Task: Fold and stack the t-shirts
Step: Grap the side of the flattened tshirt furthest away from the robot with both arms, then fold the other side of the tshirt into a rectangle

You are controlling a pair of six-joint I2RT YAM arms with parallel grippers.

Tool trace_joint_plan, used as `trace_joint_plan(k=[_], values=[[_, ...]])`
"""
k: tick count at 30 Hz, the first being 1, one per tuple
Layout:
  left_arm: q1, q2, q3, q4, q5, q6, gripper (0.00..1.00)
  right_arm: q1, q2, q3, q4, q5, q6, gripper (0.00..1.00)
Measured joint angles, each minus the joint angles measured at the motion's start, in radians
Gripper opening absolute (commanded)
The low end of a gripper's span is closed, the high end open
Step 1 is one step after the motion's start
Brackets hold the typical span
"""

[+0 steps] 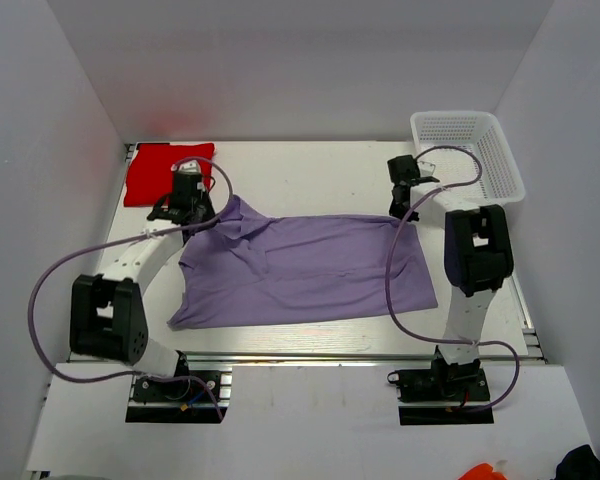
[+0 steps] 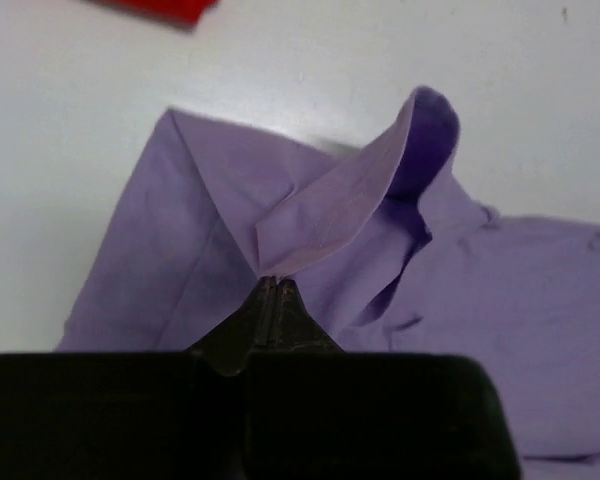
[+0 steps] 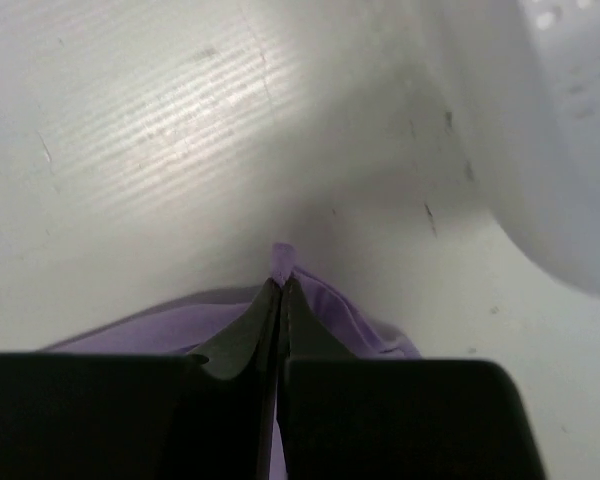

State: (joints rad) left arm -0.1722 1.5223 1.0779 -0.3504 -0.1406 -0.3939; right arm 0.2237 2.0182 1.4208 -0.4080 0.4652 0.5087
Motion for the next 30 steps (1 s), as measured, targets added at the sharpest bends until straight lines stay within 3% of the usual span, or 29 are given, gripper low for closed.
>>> trace_joint_plan(k=[9,18,30], values=[[-0.001,-0.372,-0.304,-0.044,0.003,-0.105,0.0,0.0,-0.241,-0.172,0.027,-0.006,-0.042,0.0],[-0.001,-0.66,-0.473,-0.163,-0.014,-0.227,0.0,0.0,-0.384,-0.278,0.047,-0.053,-0.073,0.0],[-0.001,-0.844,-0.573,-0.284,-0.031,-0.355,0.0,0.0,-0.51,-0.385,0.051,-0.095,-0.074,0.0]])
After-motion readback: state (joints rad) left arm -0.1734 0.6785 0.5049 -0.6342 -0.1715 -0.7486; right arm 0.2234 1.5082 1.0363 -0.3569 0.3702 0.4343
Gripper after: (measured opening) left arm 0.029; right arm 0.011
